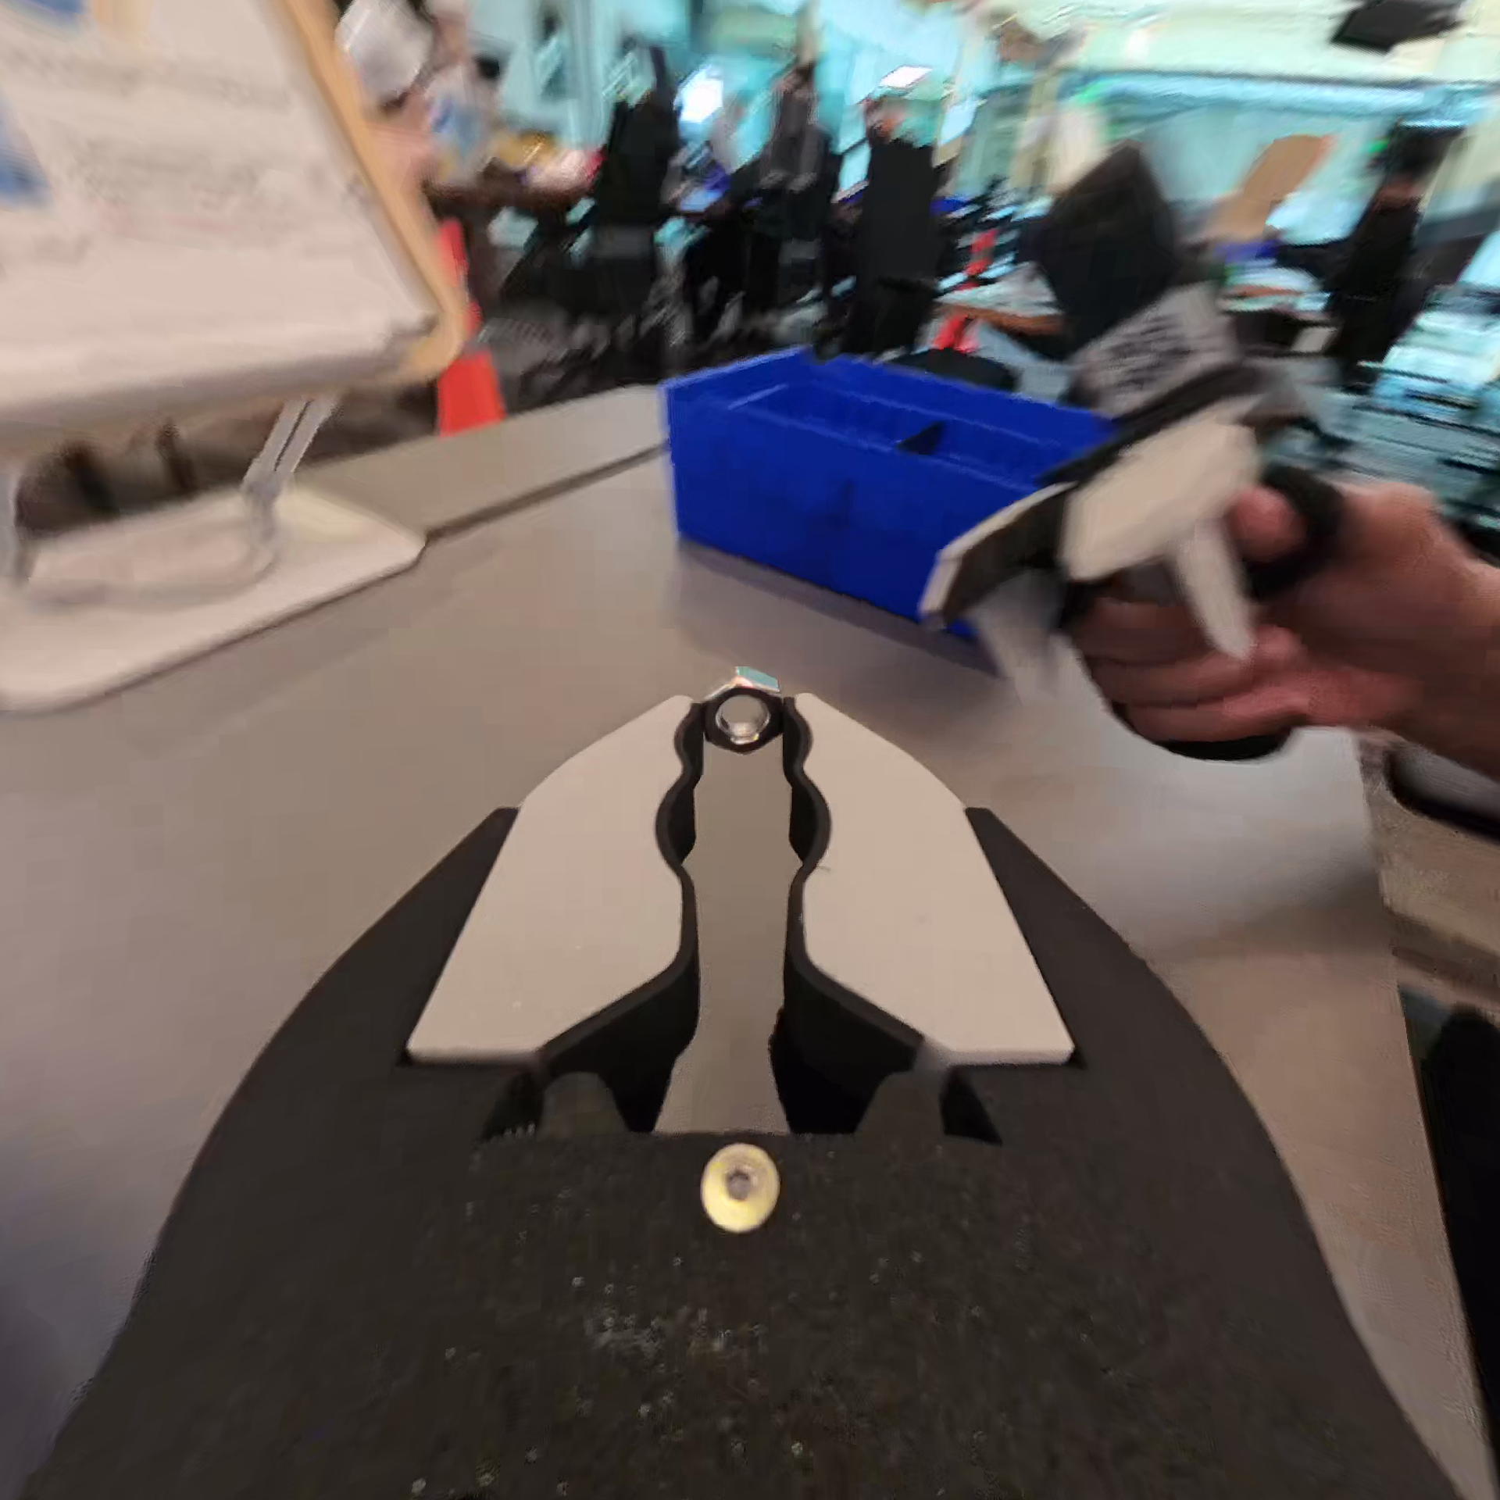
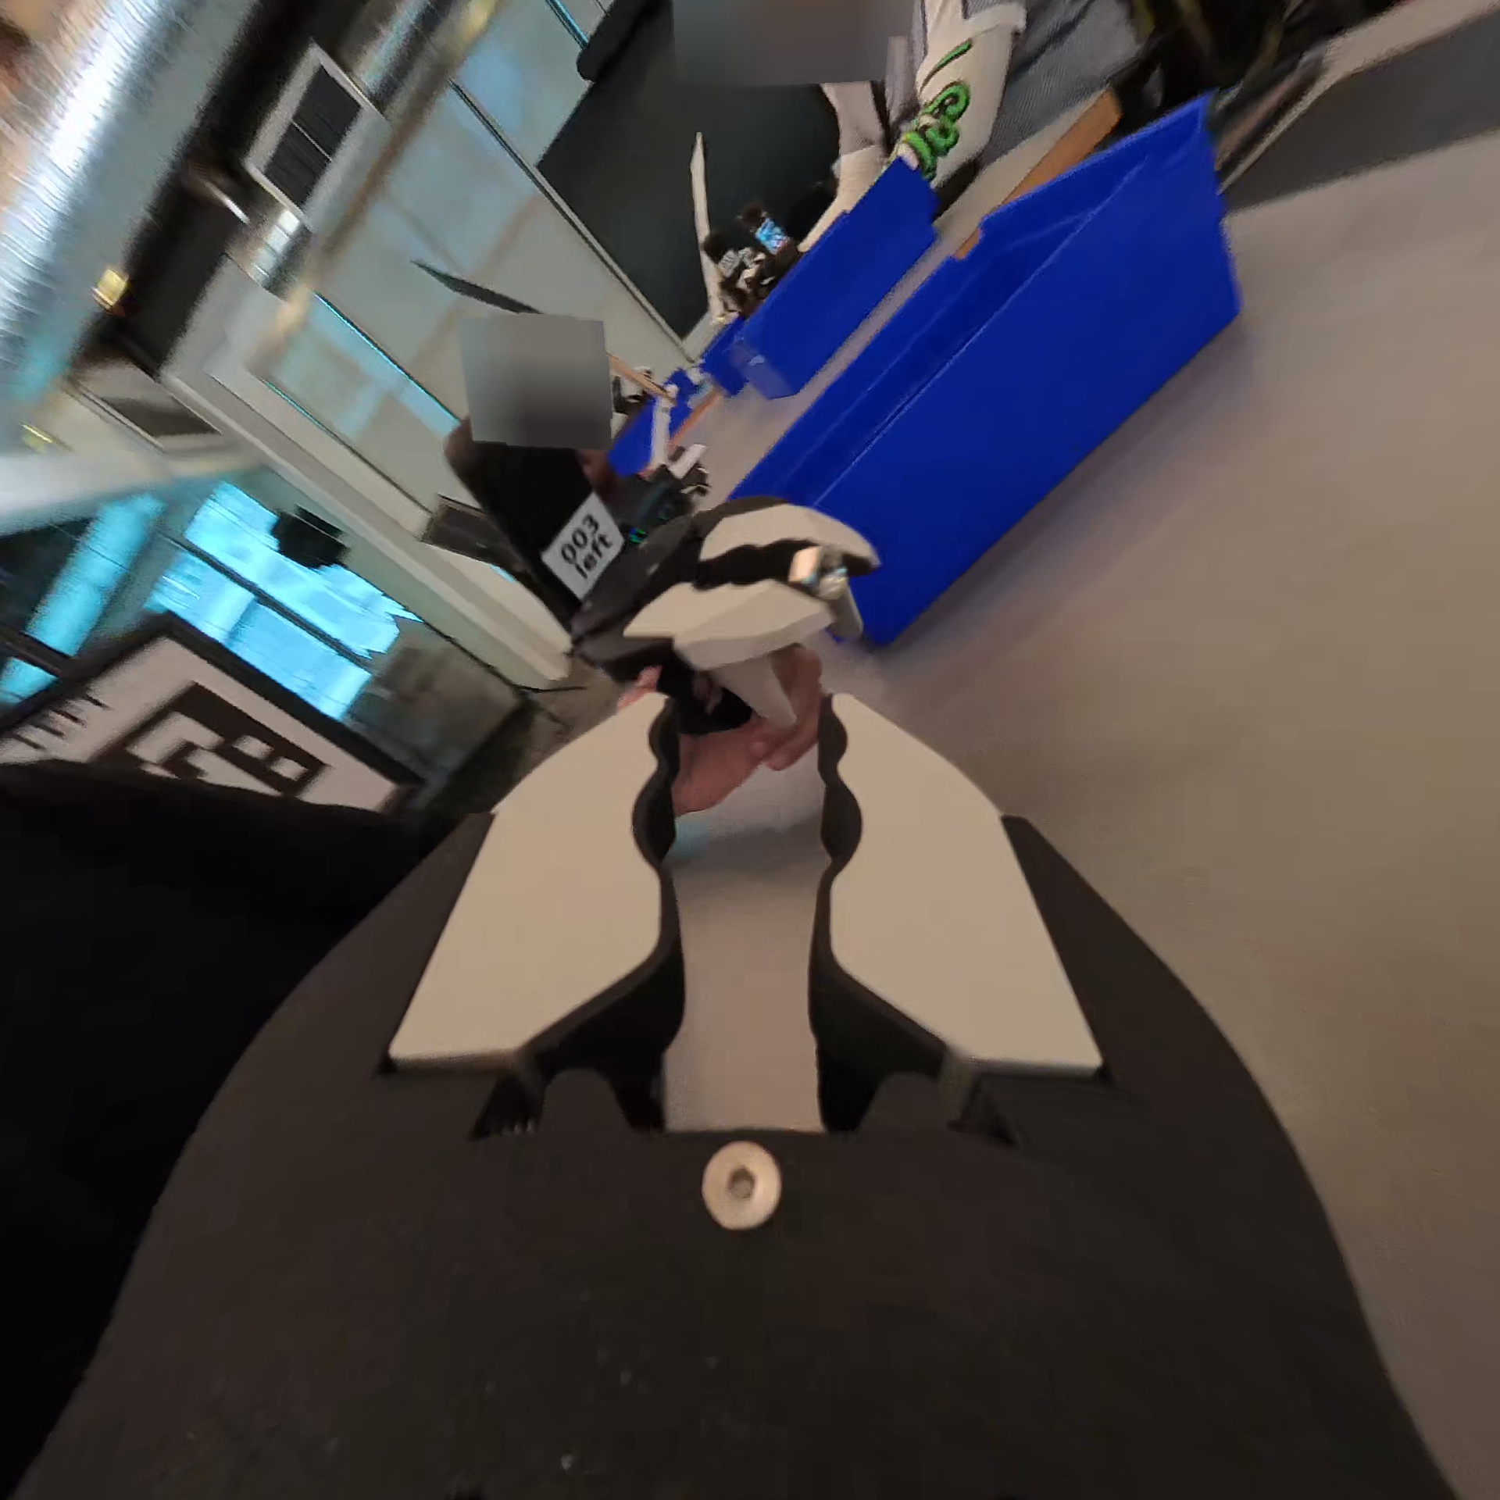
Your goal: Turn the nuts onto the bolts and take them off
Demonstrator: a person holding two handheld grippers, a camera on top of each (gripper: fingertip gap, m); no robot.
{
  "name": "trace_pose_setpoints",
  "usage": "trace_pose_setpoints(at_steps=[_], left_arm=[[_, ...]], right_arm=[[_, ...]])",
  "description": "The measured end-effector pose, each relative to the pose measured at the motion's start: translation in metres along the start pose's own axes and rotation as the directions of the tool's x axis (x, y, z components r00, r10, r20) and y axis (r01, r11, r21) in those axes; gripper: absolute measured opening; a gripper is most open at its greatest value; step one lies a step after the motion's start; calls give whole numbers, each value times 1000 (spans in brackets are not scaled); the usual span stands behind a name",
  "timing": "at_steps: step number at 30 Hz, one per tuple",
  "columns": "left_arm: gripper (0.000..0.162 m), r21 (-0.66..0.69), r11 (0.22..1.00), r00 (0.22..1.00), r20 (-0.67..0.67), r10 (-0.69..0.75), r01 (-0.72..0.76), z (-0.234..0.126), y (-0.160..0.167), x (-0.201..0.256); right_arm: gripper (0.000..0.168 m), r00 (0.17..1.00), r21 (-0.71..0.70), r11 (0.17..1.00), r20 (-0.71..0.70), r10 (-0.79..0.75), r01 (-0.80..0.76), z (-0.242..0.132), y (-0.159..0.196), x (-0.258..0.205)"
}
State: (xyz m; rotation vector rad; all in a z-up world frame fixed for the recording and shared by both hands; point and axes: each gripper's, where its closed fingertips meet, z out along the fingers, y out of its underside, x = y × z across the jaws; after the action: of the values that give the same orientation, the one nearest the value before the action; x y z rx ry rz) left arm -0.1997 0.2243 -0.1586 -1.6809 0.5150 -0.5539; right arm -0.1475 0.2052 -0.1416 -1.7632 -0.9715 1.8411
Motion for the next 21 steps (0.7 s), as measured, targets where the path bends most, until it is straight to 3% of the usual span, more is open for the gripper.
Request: trace_pose_setpoints(at_steps=[2, 5, 10, 20, 21], left_arm=[[17, 128, 977, 977, -107, 183, -169, -4, -12, 23], [17, 277, 882, 911, -51, 410, -381, -11, -26, 38], [17, 264, 903, 912, -140, 385, -340, -8, -22, 54], [18, 153, 913, 908, -131, 399, -379, 4, -6, 56], [28, 143, 917, 913, -125, 389, -371, 3, -6, 55]], right_arm=[[33, 989, -47, 992, 85, 122, -118, 7, 0, 1], [31, 950, -108, 972, 214, 228, -209, 16, 1, -6], [31, 904, -129, 963, 334, 266, -236, 28, 5, -19], [17, 909, -170, 957, 310, 279, -236, 31, 13, -15], [17, 913, -161, 958, 302, 276, -236, 30, 11, -14]])
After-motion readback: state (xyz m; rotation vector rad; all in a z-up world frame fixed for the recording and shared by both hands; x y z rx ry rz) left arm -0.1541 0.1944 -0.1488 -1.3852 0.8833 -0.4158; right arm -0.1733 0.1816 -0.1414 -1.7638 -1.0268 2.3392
